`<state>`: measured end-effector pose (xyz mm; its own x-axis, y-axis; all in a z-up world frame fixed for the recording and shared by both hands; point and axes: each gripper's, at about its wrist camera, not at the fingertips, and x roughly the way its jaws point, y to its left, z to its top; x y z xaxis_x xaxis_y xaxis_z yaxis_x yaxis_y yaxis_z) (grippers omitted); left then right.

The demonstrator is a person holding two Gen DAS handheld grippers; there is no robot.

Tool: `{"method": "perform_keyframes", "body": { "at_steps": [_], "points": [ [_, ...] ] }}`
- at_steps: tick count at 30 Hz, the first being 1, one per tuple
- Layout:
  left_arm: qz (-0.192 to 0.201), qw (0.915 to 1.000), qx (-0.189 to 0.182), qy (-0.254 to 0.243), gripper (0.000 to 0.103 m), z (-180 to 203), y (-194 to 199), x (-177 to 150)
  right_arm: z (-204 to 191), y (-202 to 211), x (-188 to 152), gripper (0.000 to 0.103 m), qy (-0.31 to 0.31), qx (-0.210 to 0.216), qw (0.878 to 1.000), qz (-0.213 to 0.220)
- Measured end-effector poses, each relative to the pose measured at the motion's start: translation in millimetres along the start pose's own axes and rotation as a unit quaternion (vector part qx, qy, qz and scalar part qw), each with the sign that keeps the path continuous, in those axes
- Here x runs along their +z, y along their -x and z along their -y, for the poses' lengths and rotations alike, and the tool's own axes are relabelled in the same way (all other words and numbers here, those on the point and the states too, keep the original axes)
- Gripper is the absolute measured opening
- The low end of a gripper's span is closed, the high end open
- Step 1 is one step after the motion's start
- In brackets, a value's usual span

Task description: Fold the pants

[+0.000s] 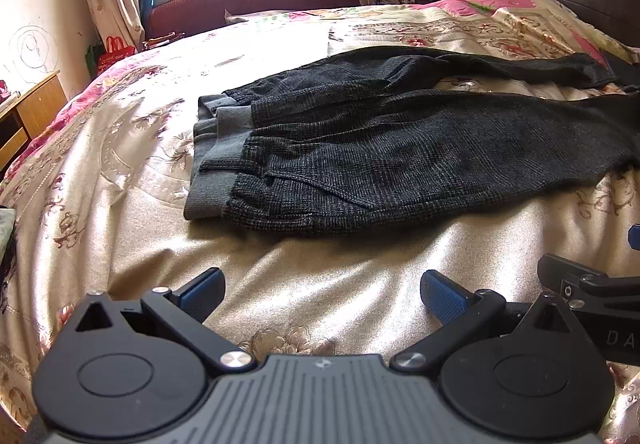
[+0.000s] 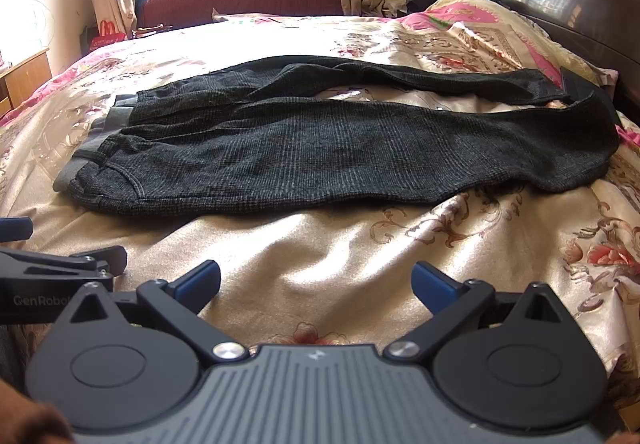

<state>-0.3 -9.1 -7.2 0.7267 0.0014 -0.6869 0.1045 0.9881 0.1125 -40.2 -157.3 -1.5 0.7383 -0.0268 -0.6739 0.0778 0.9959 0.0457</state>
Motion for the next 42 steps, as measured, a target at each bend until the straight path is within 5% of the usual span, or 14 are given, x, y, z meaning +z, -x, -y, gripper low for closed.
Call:
{"method": "perform_keyframes", "body": {
  "at_steps": [27, 36, 42],
  "points": [
    [-0.003, 1.0, -0.005, 0.002, 0.103, 1, -2, -1, 1, -2, 5, 0.101, -0.006, 0.005, 1.0, -0.002],
    [0.03, 0.9995, 0.006, -0.006, 0.103, -13, -6, 12, 11, -4, 20, 0.101, -0.016, 0.005, 1.0, 0.012],
    [0.022, 0.9996, 0.017, 0.001, 0.103, -41, -26, 28, -5, -17, 30, 0.1, 0.04, 0.024, 0.999, 0.021]
  ]
}}
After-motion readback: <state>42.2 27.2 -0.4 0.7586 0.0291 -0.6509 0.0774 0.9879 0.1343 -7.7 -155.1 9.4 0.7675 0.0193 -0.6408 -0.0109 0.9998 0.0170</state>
